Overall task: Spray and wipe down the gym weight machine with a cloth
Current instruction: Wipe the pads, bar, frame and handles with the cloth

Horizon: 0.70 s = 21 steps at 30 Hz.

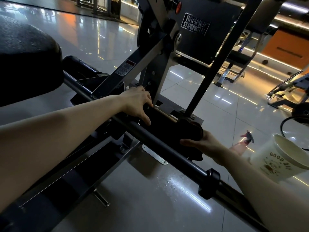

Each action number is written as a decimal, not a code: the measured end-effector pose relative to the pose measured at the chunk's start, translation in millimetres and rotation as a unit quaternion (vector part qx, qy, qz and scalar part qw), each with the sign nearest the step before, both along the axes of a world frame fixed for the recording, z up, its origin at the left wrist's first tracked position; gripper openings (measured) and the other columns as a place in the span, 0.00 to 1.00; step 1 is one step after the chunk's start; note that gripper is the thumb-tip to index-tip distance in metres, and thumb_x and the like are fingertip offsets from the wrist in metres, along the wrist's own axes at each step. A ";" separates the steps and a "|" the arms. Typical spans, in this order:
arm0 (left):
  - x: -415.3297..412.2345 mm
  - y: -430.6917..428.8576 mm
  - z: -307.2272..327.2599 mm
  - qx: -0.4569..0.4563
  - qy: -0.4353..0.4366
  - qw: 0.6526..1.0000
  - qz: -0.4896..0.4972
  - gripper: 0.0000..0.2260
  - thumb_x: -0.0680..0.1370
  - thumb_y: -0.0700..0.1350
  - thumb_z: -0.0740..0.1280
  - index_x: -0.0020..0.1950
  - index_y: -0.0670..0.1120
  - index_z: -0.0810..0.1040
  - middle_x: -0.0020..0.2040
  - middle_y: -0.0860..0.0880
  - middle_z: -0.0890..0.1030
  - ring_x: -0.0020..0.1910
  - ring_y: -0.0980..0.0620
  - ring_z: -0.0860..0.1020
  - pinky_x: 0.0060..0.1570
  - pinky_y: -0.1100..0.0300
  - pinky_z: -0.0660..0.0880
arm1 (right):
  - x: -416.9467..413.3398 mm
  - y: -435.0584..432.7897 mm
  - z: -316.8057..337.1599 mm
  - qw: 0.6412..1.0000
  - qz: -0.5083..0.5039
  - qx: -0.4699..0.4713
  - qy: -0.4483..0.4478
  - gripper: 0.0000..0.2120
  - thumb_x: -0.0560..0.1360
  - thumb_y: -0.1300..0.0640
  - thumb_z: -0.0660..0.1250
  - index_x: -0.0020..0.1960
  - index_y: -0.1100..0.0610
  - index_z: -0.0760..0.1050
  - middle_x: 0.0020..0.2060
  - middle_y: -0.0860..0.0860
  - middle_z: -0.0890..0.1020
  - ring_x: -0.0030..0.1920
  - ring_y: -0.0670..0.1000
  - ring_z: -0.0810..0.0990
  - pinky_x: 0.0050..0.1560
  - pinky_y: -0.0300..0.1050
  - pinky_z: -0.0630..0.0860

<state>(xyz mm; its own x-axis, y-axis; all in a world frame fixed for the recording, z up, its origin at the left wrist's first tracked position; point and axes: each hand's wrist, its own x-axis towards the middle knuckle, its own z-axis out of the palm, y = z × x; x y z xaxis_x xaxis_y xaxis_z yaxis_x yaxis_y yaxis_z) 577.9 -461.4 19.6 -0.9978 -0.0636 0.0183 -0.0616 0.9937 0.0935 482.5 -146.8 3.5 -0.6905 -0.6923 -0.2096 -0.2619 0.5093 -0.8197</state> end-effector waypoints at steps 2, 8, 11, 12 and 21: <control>0.4 0.1 3.4 0.035 -0.002 0.999 0.006 0.38 0.64 0.74 0.73 0.71 0.60 0.75 0.70 0.56 0.70 0.70 0.51 0.66 0.69 0.45 0.68 | -4.8 1.3 -2.8 0.999 -0.011 -0.014 -0.042 0.30 0.64 0.46 0.80 0.62 0.58 0.77 0.44 0.51 0.85 0.44 0.51 0.86 0.41 0.41 0.81; 3.2 5.4 5.5 -0.006 -0.009 1.000 -0.009 0.42 0.61 0.74 0.75 0.72 0.59 0.73 0.71 0.57 0.69 0.71 0.52 0.63 0.71 0.46 0.66 | -14.7 3.5 -6.5 0.962 -0.038 0.016 -0.269 0.32 0.75 0.37 0.68 0.69 0.60 0.74 0.43 0.56 0.82 0.36 0.52 0.82 0.34 0.44 0.78; 1.7 4.0 0.9 -0.021 -0.001 1.000 -0.012 0.43 0.61 0.75 0.74 0.73 0.60 0.73 0.71 0.56 0.70 0.71 0.51 0.65 0.71 0.46 0.66 | -16.7 2.3 -2.1 0.950 -0.040 0.047 -0.306 0.36 0.75 0.35 0.64 0.68 0.64 0.73 0.37 0.56 0.81 0.31 0.52 0.81 0.29 0.42 0.77; 1.0 2.6 -0.4 -0.010 0.006 1.000 -0.009 0.42 0.61 0.75 0.73 0.72 0.60 0.73 0.71 0.57 0.70 0.70 0.51 0.67 0.70 0.46 0.67 | -15.5 1.3 -1.0 0.946 -0.050 0.052 -0.315 0.38 0.75 0.34 0.65 0.69 0.65 0.72 0.36 0.57 0.80 0.29 0.52 0.80 0.28 0.42 0.76; -4.2 -2.6 -3.5 0.022 0.011 1.000 -0.001 0.42 0.57 0.80 0.70 0.67 0.61 0.78 0.70 0.59 0.72 0.69 0.53 0.69 0.69 0.45 0.68 | 1.4 -38.7 6.6 0.969 -0.158 0.144 0.127 0.23 0.82 0.40 0.59 0.59 0.60 0.75 0.45 0.57 0.81 0.46 0.60 0.82 0.52 0.55 0.79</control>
